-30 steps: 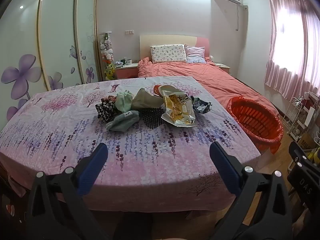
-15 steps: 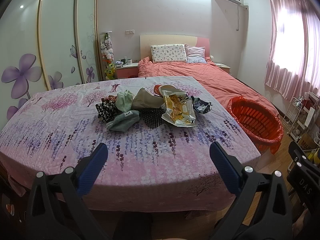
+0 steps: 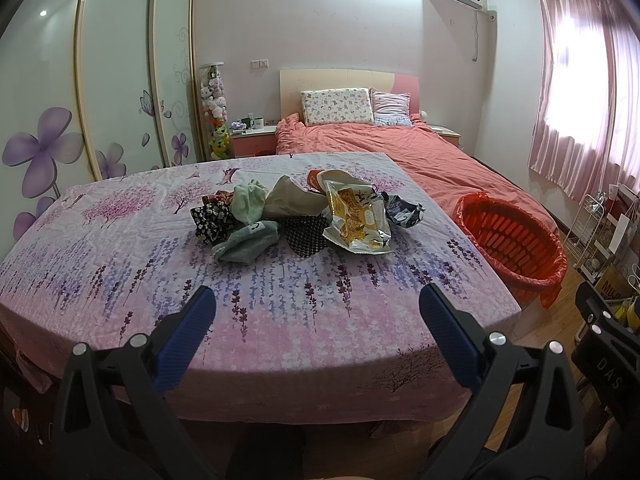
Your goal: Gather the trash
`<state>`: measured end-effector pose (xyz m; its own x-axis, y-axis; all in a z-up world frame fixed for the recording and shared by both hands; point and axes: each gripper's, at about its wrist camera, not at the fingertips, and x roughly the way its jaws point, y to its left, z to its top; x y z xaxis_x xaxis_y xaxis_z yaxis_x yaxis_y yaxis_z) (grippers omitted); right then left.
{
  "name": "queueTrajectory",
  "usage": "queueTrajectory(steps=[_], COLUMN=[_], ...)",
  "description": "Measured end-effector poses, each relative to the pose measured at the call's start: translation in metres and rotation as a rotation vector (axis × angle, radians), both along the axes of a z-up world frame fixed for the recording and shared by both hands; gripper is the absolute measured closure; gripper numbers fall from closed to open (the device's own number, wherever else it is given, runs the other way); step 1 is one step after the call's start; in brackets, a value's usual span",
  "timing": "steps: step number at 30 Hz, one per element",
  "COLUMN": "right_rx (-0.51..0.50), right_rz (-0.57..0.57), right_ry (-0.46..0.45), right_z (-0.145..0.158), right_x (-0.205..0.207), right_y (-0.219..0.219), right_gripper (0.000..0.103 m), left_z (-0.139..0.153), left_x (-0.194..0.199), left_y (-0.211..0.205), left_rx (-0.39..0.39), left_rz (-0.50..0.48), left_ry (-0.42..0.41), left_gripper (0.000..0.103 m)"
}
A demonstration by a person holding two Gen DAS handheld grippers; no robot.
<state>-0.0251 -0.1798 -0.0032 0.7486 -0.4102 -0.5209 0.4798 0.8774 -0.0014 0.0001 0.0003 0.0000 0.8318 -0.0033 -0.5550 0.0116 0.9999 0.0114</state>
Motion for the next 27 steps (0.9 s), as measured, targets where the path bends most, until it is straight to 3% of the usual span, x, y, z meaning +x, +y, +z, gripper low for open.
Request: queueTrajectory(steps=[27], right_rx=[-0.002], right_rz=[-0.001], right_ry=[0.001], right_z=[-0.0012], right_x=[-0.0031], right_y=[-0.0015], right_gripper=[0.002], left_z=[0.0000], left_x=[0.0000], left_y=[0.0000], left_rx=[-0.001], left_rz=[0.000], left_ry=[0.001], left_gripper=[0.004])
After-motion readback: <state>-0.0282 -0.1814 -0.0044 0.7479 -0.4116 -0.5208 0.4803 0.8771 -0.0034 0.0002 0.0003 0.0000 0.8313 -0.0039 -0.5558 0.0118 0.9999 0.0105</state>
